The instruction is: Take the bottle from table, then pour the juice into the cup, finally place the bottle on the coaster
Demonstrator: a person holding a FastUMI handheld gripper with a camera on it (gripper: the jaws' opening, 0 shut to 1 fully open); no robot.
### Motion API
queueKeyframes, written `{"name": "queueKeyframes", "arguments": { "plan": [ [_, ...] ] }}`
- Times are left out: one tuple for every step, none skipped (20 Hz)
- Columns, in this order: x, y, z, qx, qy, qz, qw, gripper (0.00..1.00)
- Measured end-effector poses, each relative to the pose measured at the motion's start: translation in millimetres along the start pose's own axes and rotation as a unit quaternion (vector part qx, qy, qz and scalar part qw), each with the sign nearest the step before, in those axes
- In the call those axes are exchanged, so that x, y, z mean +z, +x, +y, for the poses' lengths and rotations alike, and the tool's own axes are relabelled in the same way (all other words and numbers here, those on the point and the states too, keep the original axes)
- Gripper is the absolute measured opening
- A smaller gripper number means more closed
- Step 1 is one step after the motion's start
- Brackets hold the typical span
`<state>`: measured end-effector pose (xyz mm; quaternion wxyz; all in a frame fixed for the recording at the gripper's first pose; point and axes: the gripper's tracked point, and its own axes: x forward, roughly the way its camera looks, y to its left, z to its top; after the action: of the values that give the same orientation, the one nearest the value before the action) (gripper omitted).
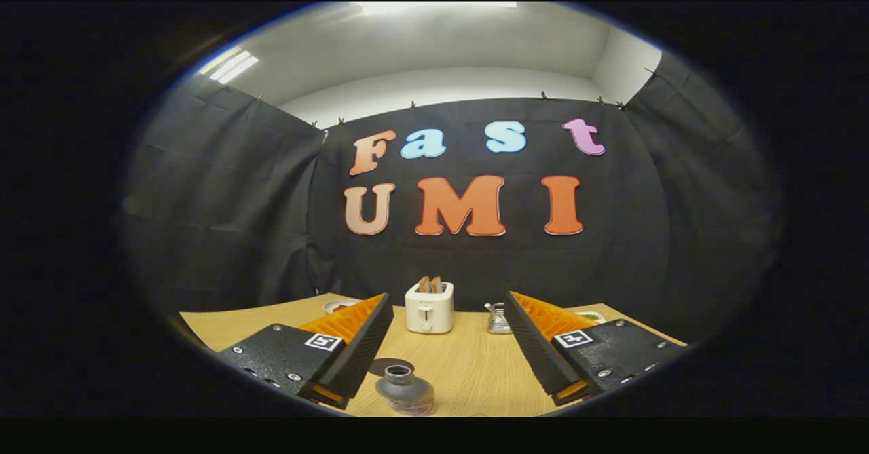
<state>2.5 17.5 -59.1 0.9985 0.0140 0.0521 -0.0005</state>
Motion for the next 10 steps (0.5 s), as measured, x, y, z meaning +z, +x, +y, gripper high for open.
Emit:
{"name": "queueKeyframes", "arguments": {
  "plan": [
    [-5.4, -0.3, 2.4, 0.005, 0.004, 0.006, 1.000, 0.97],
    [-10.4, -0.3, 4.8, 0.010, 0.009, 0.012, 1.000, 0.97],
    [-14.7, -0.1, 6.9, 0.015, 0.013, 0.016, 1.000, 0.97],
    [-19.8, -0.4, 9.8, 0.020, 0.018, 0.020, 0.999, 0.97],
    [-25.5, -2.3, 12.8, 0.025, 0.020, 0.024, 0.999, 0.97],
    [-30.6, -4.1, 16.5, 0.031, 0.021, 0.027, 0.999, 0.97],
    [-37.0, -4.2, 20.5, 0.037, 0.020, 0.031, 0.999, 0.98],
    [-44.3, -4.6, 24.5, 0.043, 0.019, 0.037, 0.998, 0.97],
    [-50.6, -6.5, 27.4, 0.048, 0.020, 0.044, 0.998, 0.98],
    [-58.1, -8.5, 29.8, 0.051, 0.021, 0.051, 0.997, 0.97]
  ]
}}
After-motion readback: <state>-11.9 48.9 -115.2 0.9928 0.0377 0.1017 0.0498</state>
